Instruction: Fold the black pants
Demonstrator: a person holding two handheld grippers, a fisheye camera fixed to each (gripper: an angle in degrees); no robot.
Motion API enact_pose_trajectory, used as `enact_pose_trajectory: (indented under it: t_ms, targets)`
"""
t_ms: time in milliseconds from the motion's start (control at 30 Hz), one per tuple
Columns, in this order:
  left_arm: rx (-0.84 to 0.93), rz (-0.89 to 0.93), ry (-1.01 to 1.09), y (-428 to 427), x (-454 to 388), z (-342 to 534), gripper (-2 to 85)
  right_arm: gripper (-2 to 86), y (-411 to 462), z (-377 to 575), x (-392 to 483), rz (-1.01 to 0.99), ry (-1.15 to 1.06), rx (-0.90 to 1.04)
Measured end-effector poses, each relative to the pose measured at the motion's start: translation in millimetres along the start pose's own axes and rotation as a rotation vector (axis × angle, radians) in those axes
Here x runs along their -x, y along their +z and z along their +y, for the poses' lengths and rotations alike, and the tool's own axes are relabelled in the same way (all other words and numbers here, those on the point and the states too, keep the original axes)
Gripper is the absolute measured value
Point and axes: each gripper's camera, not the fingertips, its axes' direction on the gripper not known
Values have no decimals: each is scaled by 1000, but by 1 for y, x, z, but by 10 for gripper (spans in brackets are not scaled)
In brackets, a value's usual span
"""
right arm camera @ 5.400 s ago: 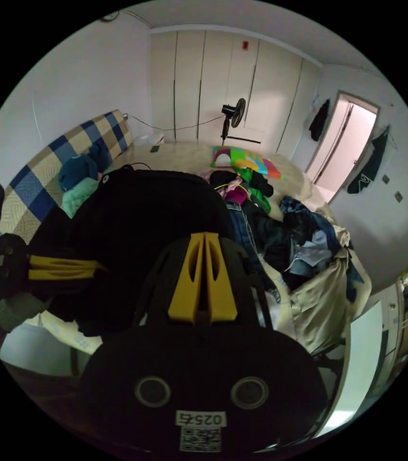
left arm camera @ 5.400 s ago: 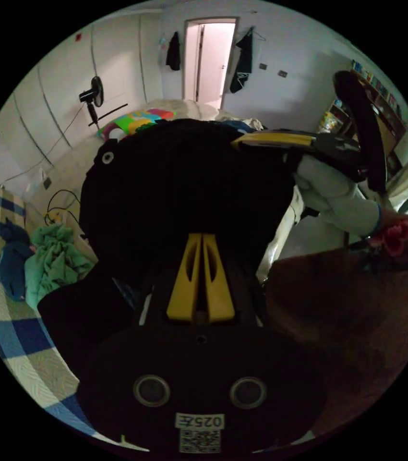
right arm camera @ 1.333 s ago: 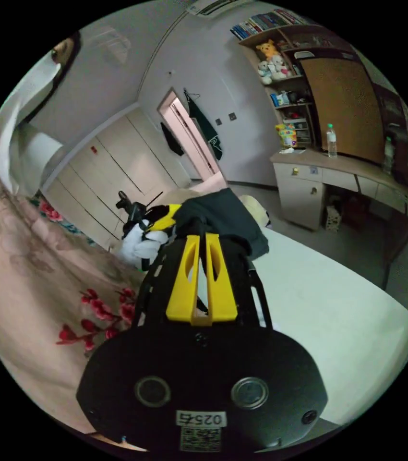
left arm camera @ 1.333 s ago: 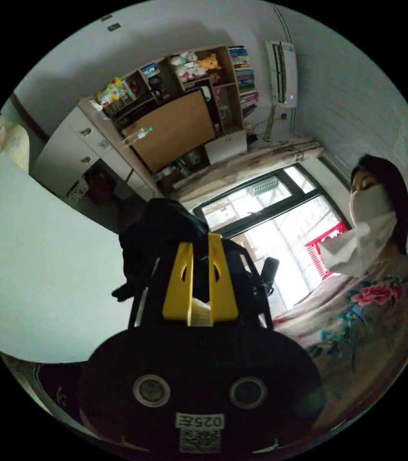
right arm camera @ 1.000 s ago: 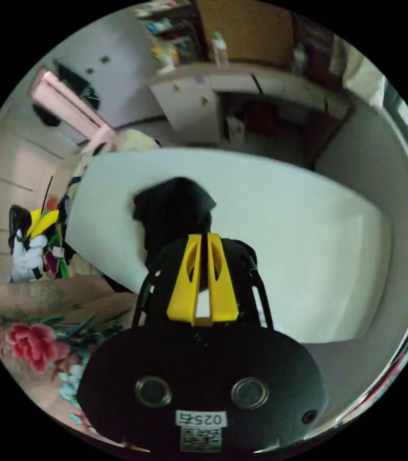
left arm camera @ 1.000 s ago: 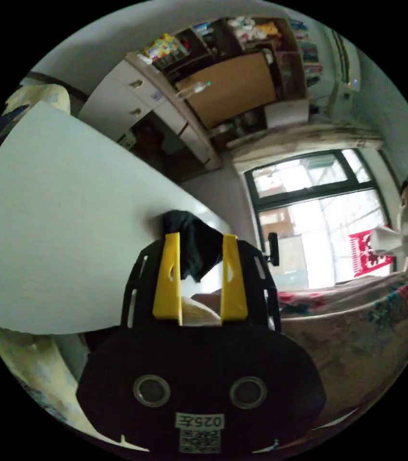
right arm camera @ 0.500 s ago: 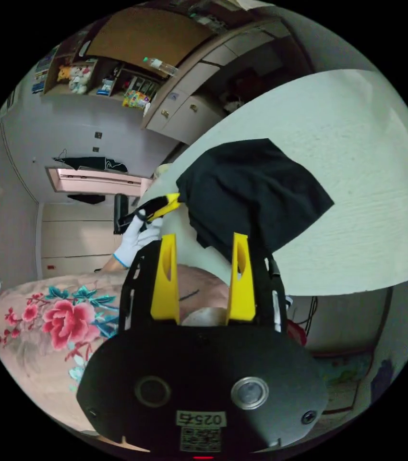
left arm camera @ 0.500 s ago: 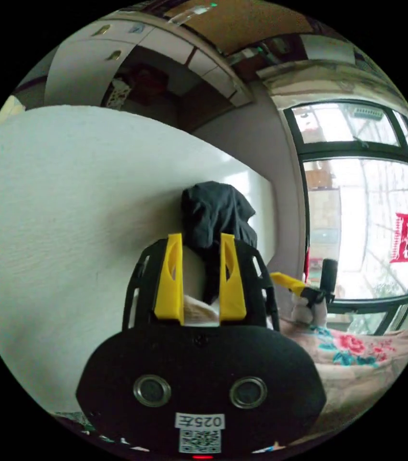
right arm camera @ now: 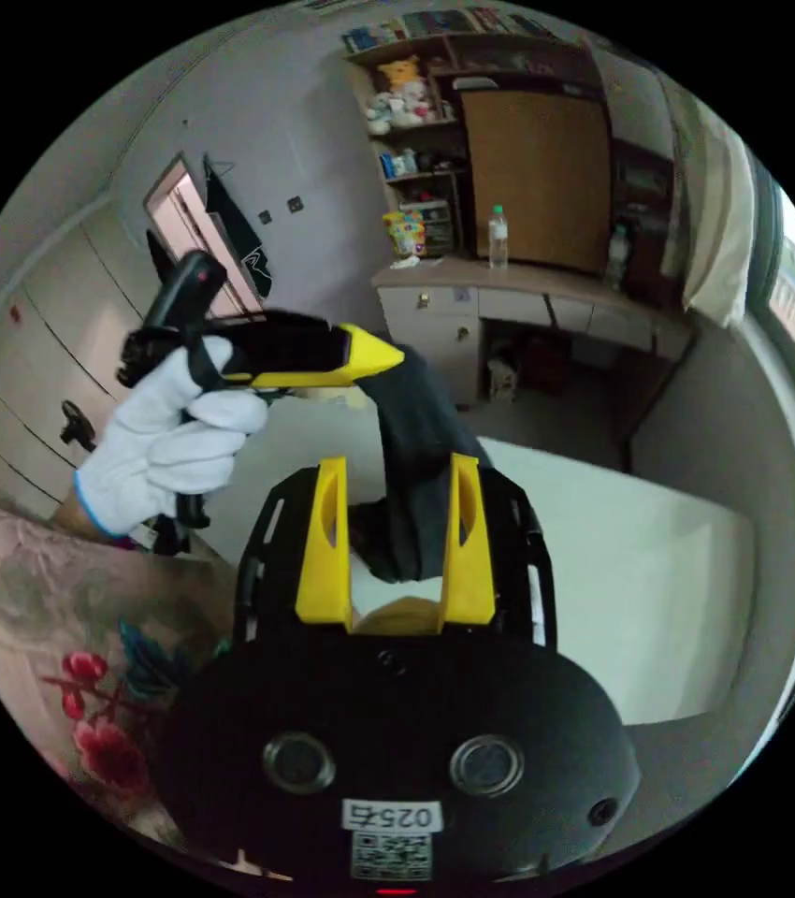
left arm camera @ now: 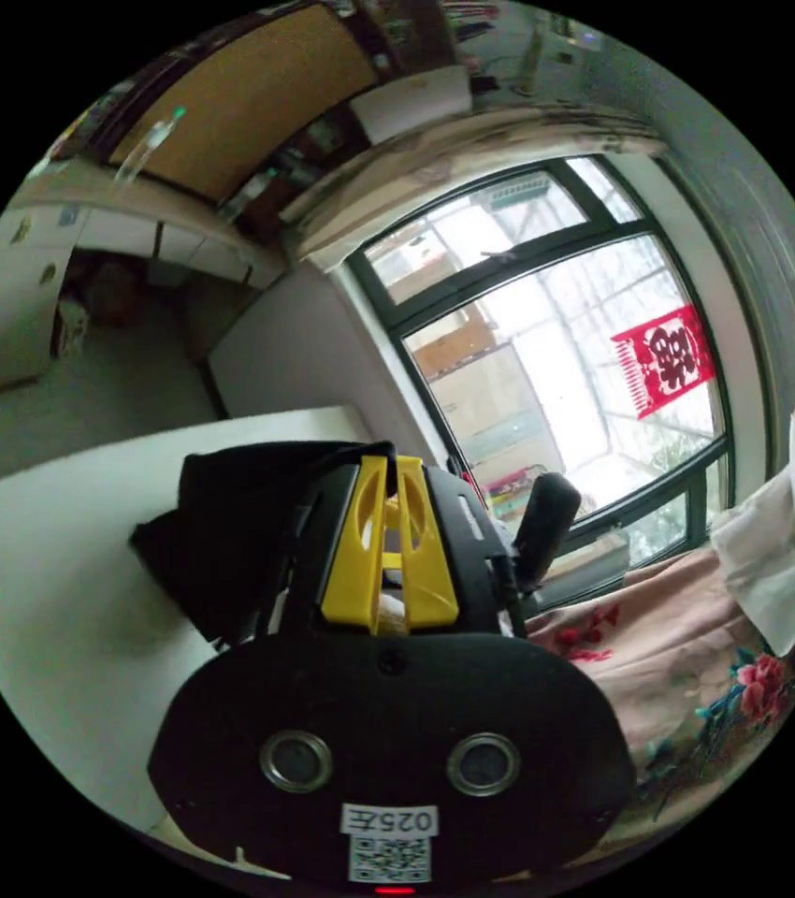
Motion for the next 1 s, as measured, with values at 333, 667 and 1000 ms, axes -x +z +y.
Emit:
enact_pose_trajectory:
  t_ms: [333, 667, 1000]
  targets:
    - [-339, 80, 320, -112, -130, 10, -15, 82, -6, -2, 85, -5, 77, -187]
    - [-585, -5, 568, -187, -227, 48, -15, 2, -35, 21, 153, -187, -59, -319]
    - [-627, 135, 708, -212, -295, 80, -14, 62, -28, 71, 222, -182, -134, -410]
